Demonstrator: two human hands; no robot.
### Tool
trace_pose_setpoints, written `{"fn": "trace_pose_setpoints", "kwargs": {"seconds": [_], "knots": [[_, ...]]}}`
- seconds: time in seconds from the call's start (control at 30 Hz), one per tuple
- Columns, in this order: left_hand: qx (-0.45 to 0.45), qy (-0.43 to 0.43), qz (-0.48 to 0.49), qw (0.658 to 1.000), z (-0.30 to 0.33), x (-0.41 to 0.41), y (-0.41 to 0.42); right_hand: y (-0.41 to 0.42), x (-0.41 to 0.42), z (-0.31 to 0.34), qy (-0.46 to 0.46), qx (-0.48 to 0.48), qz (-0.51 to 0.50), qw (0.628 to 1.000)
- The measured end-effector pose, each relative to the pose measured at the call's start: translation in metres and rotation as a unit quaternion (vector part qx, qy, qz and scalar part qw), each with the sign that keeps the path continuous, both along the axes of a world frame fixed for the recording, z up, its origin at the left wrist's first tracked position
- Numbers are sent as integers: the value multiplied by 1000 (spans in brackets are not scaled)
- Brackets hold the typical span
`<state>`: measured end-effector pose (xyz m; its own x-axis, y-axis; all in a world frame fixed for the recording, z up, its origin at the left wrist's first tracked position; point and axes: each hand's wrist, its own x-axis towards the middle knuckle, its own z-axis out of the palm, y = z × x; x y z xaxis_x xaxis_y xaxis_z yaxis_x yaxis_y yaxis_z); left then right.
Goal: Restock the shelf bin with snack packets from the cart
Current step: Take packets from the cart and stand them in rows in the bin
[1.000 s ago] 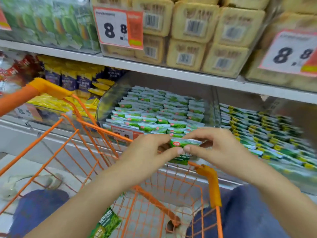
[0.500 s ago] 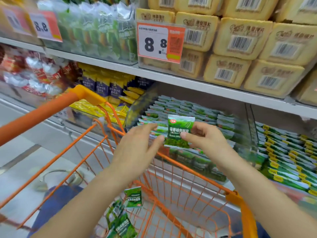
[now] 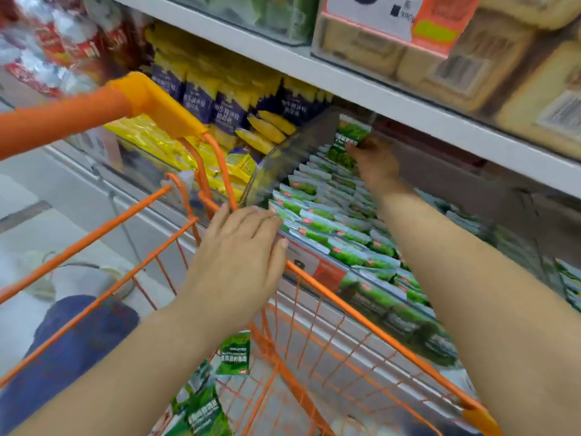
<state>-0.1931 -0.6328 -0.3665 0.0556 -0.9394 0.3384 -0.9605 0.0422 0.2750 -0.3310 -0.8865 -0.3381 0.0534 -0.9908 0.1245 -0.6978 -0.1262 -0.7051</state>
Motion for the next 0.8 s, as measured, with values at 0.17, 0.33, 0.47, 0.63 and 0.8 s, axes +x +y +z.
{"fn": "trace_pose_setpoints", "kwargs": {"seconds": [0.17, 0.33, 0.47, 0.63, 0.8], "knots": [[7, 0, 1, 1000, 3, 1, -1, -38, 23, -8, 12, 32, -17, 999], [16, 0, -6, 1000, 2, 4, -2, -50, 24, -14, 23, 47, -49, 997], [9, 4, -9, 1000, 2, 5, -3, -25, 18, -16, -87, -46, -71, 993], [61, 52, -21, 997, 24, 7, 4, 67, 12, 6, -154, -116, 8, 981], [146, -51, -75, 985, 53, 21, 40, 204, -19, 19, -113, -148, 243, 952]]}}
